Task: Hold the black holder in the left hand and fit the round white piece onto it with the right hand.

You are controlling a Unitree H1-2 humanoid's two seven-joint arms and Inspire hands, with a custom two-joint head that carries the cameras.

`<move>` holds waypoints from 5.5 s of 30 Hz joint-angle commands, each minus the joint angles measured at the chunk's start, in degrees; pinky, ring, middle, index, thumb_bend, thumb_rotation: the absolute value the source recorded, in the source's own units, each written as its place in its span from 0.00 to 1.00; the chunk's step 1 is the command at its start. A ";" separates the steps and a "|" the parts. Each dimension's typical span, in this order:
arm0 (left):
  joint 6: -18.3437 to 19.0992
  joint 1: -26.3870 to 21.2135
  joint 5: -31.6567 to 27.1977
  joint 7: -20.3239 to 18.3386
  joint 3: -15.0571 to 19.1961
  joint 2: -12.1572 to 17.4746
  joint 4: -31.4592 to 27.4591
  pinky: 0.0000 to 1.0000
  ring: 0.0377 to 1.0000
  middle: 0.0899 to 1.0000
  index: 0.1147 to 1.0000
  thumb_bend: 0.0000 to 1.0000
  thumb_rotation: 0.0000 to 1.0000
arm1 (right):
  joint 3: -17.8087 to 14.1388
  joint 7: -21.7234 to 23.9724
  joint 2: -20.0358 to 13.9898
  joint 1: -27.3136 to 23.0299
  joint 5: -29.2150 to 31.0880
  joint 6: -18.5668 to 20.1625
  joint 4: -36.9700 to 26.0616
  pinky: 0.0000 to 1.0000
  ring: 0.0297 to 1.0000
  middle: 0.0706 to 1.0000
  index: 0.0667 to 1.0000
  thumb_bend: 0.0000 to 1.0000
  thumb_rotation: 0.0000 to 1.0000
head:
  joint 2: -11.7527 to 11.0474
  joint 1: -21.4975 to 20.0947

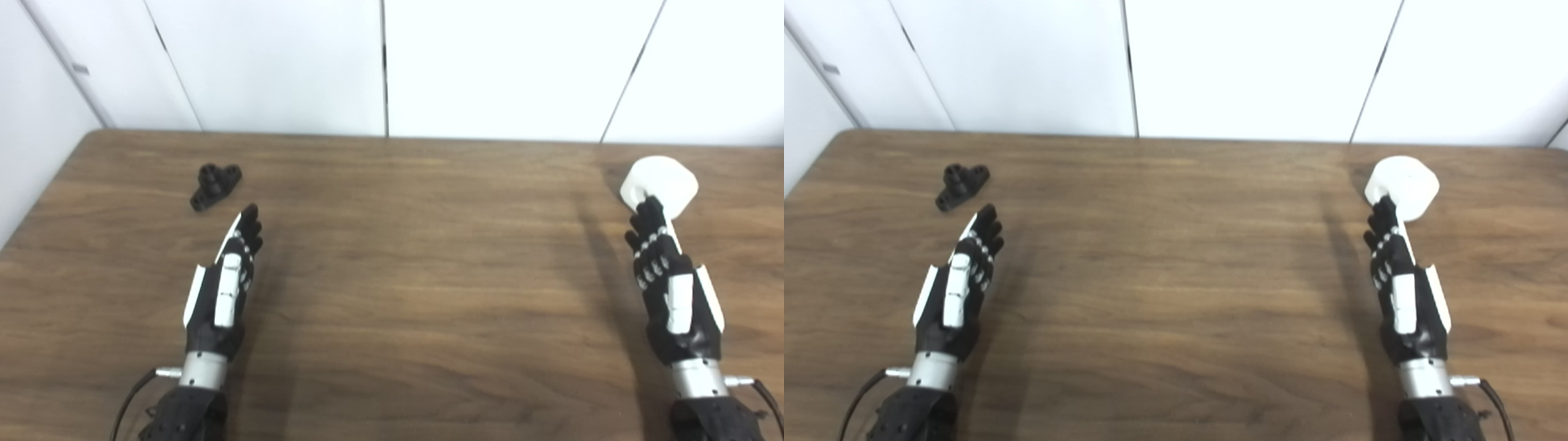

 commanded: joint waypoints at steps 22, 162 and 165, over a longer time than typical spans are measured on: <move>0.97 2.78 -0.87 0.93 -0.13 -1.52 0.26 1.00 1.00 1.00 0.98 0.51 0.92 | 0.60 -0.16 1.47 4.82 0.33 0.77 2.66 1.00 1.00 1.00 1.00 0.66 1.00 | -3.33 3.47; 35.95 -29.87 47.71 24.55 -8.65 13.93 17.97 0.92 0.96 0.91 0.74 0.79 0.27 | -1.04 2.94 -1.80 10.11 5.84 -3.45 3.93 1.00 1.00 1.00 0.99 0.72 0.90 | -21.37 8.61; 35.40 -29.49 47.54 24.63 -8.86 13.78 17.57 0.90 0.95 0.90 0.74 0.81 0.29 | -1.02 3.08 -1.68 9.80 6.04 -3.63 4.37 1.00 1.00 1.00 0.99 0.71 0.90 | -21.55 8.52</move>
